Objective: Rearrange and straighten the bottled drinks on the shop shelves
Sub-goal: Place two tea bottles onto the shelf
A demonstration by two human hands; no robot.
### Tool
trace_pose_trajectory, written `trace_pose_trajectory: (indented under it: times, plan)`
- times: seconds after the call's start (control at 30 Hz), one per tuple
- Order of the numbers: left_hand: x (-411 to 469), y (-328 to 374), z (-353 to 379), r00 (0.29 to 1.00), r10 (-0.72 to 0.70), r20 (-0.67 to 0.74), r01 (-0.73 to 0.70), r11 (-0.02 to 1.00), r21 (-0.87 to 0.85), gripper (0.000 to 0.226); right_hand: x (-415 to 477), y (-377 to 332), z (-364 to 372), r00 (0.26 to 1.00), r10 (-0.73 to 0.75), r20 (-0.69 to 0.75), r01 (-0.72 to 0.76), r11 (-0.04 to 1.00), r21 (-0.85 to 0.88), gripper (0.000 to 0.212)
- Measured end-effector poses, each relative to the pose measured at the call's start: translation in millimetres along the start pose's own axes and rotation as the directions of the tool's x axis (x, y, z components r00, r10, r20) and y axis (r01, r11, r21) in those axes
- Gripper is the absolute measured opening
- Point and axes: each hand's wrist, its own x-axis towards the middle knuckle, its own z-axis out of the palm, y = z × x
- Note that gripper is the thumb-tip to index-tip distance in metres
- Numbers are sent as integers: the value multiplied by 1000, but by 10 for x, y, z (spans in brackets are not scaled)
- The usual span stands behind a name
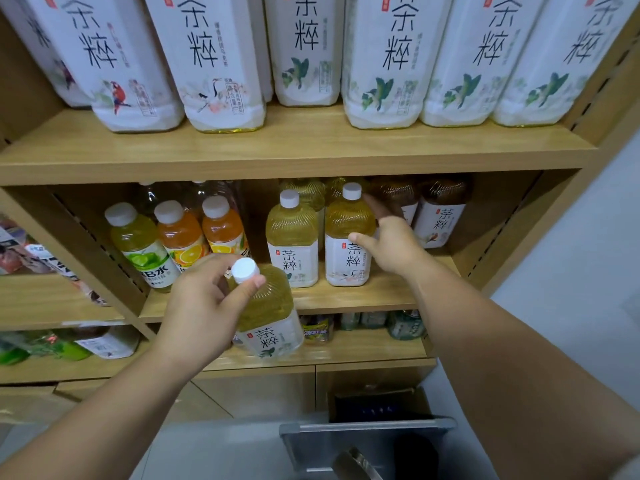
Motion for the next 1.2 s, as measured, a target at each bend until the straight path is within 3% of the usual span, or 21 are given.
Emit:
trace_pose_trajectory:
  times: [0.17,0.3,0.43,0.53,0.63,0.7,0.8,1.03,1.2]
  plan:
    - [44,272,-164,997,67,-30,-68,997,-35,11,-181,0,97,993,93,-71,-102,987,-125,64]
    - [107,531,-340,990,141,-29,-143,986,-80,8,-371,-107,47,988,59,-142,-76,990,-120,50]
    - [218,805,-537,984,172,-50,-178,974,-138,5,-719,-542,-174,918,-101,-383,176,970,168,40]
    - [357,1099,-715,983,170,-65,-180,956,-233,4,-946,-894,-325,902,-259,-345,382,851,360,38]
    - [531,1465,-945,959,253,-126,-277,932,-236,10,-1089,-1196,-504,870,-391,-299,483,794,368,65]
    - [676,1710,-1100,932,310,-187,-346,915,-206,21,-1109,-1375,-619,855,-420,-305,501,820,275,80]
    - [903,2017,-1257,908,330,-257,-388,894,-225,28,-1041,-1586,-748,823,-427,-376,514,840,173,79]
    - [1564,2323,-1192,927,283,-247,-352,884,-307,26,-654,-1809,-845,807,-362,-468,488,853,182,76]
    - [1759,2240,-954,941,281,-188,-319,921,-223,22,-370,-1725,-714,828,-275,-489,408,893,190,77]
